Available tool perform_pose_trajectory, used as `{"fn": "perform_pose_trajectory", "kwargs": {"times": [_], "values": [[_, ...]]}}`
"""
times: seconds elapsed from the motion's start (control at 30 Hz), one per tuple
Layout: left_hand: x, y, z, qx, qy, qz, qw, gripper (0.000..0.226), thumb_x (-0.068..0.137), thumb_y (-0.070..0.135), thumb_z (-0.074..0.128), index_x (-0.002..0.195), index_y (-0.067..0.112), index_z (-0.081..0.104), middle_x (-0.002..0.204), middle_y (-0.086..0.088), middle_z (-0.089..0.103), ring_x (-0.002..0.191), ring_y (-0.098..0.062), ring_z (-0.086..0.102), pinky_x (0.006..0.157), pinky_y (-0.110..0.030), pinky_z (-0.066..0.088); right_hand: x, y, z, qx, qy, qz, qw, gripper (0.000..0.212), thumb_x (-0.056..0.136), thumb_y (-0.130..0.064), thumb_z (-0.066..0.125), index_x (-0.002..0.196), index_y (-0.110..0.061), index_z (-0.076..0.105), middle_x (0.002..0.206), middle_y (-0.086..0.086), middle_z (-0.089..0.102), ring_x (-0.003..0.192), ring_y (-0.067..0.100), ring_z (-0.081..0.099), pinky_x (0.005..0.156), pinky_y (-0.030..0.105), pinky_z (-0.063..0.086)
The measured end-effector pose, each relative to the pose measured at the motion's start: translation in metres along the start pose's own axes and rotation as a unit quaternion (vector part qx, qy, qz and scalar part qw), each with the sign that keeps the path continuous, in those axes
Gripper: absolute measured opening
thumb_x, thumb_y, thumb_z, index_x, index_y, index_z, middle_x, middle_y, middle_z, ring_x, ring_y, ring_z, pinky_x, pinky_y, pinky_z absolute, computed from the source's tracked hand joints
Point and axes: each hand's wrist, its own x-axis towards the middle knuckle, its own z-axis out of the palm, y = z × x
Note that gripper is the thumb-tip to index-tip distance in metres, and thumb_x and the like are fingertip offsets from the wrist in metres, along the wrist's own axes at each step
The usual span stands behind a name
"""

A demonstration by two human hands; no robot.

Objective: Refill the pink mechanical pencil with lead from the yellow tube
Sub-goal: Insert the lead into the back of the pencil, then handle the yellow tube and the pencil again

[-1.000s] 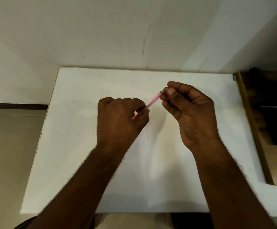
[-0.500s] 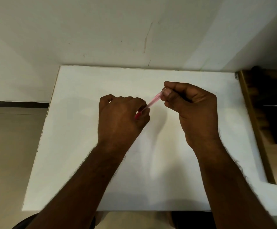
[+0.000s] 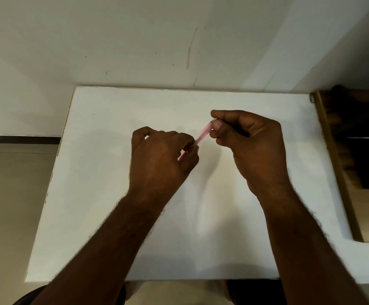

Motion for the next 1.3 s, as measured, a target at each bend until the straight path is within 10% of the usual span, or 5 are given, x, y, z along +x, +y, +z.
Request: {"fn": "perform_pose_trajectory", "kwargs": {"times": [0.27,0.47,0.67,1.3], "values": [[0.003,0.002,0.000,-0.155,-0.047,0.030,0.986,0.019,0.093,0.027,0.060,0.083,0.020,0.075,0.070,0.012,0.072,0.064,-0.009,0.068,0.080,-0.038,0.052,-0.003,-0.001,0.008,0.001,-0.002,0.033,0.999,0.041,0.088,-0.017,0.078,0.127,-0.020,0.067,0.090,0.001,0.081,0.086,0.018,0.078,0.082,0.041,0.063],[0.008,-0.020,-0.003,-0.111,-0.021,-0.040,0.993,0.019,0.096,0.034,0.057,0.094,0.027,0.074,0.080,0.011,0.076,0.072,-0.010,0.070,0.074,-0.031,0.055,-0.009,0.014,0.014,-0.292,0.053,-0.004,0.955,0.021,0.080,-0.041,0.082,0.094,-0.029,0.070,0.079,-0.017,0.076,0.072,0.000,0.072,0.074,0.028,0.055],[0.009,-0.031,-0.006,-0.018,-0.038,-0.111,0.993,0.010,0.090,0.027,0.067,0.095,0.030,0.074,0.090,0.011,0.075,0.089,-0.017,0.068,0.084,-0.041,0.052,-0.015,0.032,0.031,-0.435,0.006,-0.015,0.900,0.018,0.089,-0.038,0.075,0.097,-0.024,0.070,0.090,-0.005,0.075,0.084,0.020,0.070,0.070,0.027,0.042],[0.014,-0.041,-0.009,0.006,-0.036,-0.167,0.985,0.011,0.092,0.031,0.067,0.100,0.030,0.074,0.099,0.008,0.074,0.092,-0.018,0.067,0.086,-0.040,0.051,-0.038,0.027,0.067,-0.478,-0.187,-0.100,0.852,0.026,0.101,-0.036,0.057,0.108,-0.019,0.075,0.098,0.002,0.070,0.086,0.023,0.068,0.081,0.036,0.058]]}}
